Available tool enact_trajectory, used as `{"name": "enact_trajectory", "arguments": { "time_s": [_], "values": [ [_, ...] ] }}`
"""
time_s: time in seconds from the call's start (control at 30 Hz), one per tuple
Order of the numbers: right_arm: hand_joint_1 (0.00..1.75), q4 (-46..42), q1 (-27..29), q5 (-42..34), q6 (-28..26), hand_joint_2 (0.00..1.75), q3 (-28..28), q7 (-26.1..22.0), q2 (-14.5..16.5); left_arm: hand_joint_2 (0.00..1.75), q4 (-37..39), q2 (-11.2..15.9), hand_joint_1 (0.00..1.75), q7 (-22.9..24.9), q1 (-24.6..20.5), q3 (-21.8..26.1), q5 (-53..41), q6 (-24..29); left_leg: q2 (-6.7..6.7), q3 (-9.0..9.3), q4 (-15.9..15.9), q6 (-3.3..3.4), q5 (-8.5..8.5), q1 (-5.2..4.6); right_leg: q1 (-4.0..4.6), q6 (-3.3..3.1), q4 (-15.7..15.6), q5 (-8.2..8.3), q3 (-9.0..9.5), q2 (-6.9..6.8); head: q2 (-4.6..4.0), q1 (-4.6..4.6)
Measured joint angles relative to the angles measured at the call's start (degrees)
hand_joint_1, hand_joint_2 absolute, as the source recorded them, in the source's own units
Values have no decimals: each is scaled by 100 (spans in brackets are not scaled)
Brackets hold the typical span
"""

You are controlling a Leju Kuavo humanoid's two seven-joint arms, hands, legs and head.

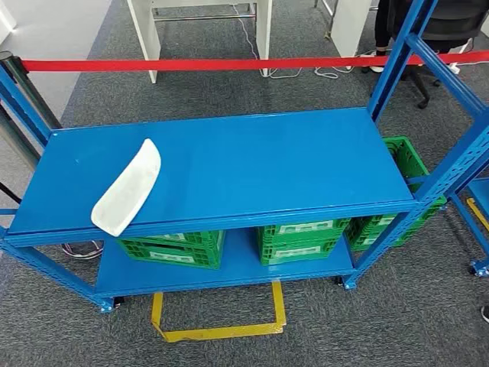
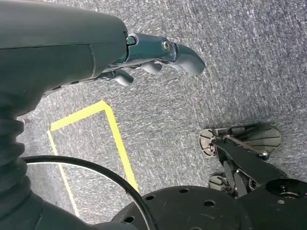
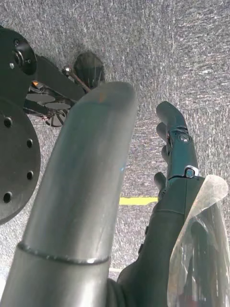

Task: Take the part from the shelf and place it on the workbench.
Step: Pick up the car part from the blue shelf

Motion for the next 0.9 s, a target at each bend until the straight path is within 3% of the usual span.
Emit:
{"name": "enact_trajectory", "arguments": {
  "time_s": [0.2,0.33,0.53,0.67,0.9],
  "values": [
    [0,0,0,0,0,0,0,0,0,175,0,0,0,0,0,0,-1,0,0,0,0,0,0,0,0,0,0,0,0,0,0,1],
    [0,1,-2,0,0,175,-2,0,0,175,-1,-1,0,0,-1,2,-1,0,0,0,0,0,0,0,0,0,0,0,0,0,0,1],
    [0,101,-165,-115,-175,175,152,77,0,175,-448,114,0,95,14,-258,55,164,-1,6,0,0,0,0,1,-1,0,-1,-25,-3,0,1],
    [0,214,-327,-246,-452,0,420,200,0,175,-912,234,0,244,-28,-648,83,338,-1,8,-1,1,0,0,1,-1,0,-2,-29,-3,0,1],
    [0,437,-565,-504,-958,0,941,403,0,175,-1768,403,0,488,-55,-1375,85,621,-1,9,1,6,7,-1,0,-2,1,6,5,-2,0,0]
  ]
}}
